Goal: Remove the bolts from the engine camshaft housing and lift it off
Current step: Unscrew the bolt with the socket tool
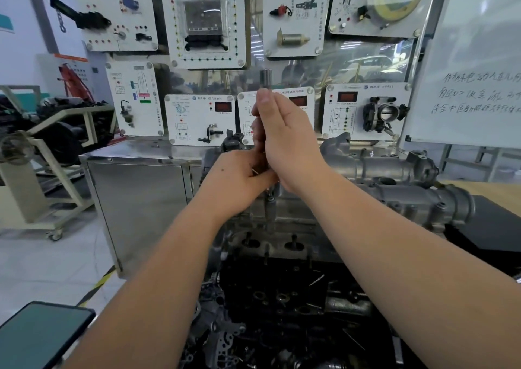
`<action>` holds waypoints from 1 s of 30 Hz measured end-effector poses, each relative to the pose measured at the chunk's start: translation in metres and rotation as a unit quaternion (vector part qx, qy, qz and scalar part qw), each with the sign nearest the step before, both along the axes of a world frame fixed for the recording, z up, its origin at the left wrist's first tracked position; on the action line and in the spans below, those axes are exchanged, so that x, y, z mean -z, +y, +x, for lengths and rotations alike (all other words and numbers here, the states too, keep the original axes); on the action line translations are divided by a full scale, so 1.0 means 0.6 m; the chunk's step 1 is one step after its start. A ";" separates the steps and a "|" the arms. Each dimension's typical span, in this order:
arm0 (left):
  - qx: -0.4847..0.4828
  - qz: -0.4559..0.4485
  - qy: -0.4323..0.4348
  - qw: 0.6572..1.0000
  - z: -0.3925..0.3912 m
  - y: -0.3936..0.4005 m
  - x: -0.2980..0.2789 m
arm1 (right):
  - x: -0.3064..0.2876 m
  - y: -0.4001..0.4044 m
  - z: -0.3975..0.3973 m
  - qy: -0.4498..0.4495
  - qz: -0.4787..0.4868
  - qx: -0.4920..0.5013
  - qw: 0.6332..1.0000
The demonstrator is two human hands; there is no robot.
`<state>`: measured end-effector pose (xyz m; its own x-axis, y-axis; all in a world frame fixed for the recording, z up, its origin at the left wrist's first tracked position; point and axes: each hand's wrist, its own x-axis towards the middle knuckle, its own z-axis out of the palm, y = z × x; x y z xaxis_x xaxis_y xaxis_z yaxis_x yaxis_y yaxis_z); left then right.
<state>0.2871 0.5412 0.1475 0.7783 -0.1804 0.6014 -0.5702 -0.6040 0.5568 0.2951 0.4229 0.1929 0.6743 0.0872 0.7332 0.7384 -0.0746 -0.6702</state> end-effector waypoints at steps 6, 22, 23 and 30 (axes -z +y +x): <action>0.028 0.010 0.010 1.000 0.006 0.000 -0.004 | 0.006 -0.017 -0.011 -0.033 -0.049 0.044 0.997; -0.021 0.019 0.033 0.999 -0.014 -0.010 -0.013 | 0.041 -0.037 -0.019 0.022 -0.055 0.061 0.996; -0.016 0.004 0.038 0.999 -0.015 -0.012 -0.010 | 0.045 -0.038 -0.018 0.028 -0.050 0.060 0.997; 0.015 -0.081 0.014 0.997 -0.006 -0.013 0.023 | 0.064 -0.034 -0.005 0.022 -0.061 0.055 0.996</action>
<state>0.2833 0.5336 0.1340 0.7907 -0.1053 0.6031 -0.5694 -0.4881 0.6614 0.2920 0.4023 0.1547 0.7153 0.0988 0.6918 0.6921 -0.2365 -0.6819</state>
